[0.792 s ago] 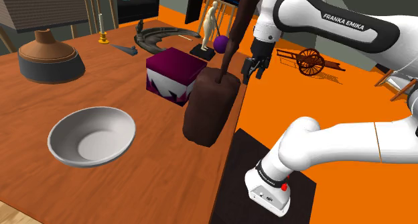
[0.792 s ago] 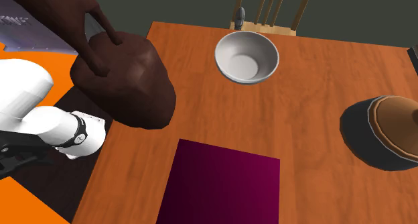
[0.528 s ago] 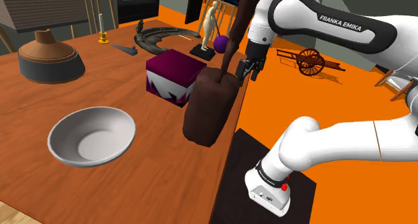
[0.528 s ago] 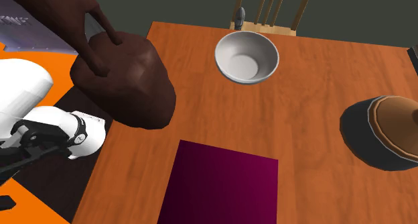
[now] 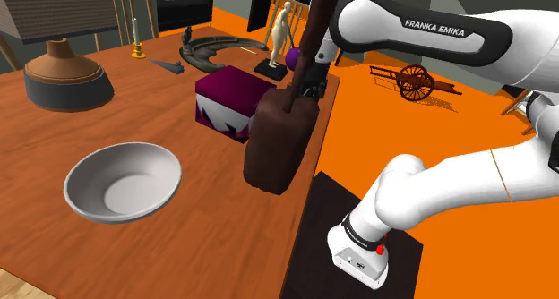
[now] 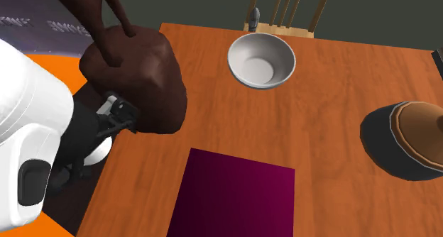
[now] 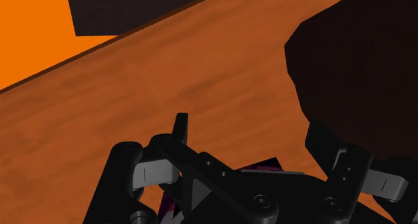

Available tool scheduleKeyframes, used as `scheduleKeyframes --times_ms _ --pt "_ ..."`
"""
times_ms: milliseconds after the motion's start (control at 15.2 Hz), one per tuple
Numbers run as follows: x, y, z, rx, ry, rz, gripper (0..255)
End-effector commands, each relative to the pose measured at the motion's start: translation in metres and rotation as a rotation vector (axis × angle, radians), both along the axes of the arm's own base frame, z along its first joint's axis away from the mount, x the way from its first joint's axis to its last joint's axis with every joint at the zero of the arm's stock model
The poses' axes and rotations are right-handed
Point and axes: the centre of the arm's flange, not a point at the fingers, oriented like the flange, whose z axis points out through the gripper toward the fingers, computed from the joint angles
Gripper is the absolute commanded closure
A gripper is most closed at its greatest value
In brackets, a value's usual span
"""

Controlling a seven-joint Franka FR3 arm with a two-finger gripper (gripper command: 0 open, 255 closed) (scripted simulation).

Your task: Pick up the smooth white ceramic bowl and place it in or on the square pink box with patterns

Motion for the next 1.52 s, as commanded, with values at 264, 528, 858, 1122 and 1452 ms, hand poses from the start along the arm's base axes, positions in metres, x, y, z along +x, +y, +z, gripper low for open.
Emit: scheduleKeyframes --times_ms 264,528,858,1122,1452 --pt "0.029 0.071 -0.015 0.025 -0.023 0.024 0" --pt "0.048 0.117 -0.022 0.041 -0.04 0.04 0" --pt "0.07 0.175 -0.03 0.06 -0.061 0.06 0" --pt "0.087 0.221 -0.035 0.076 -0.077 0.076 0" --pt "0.107 0.28 -0.039 0.096 -0.098 0.095 0"
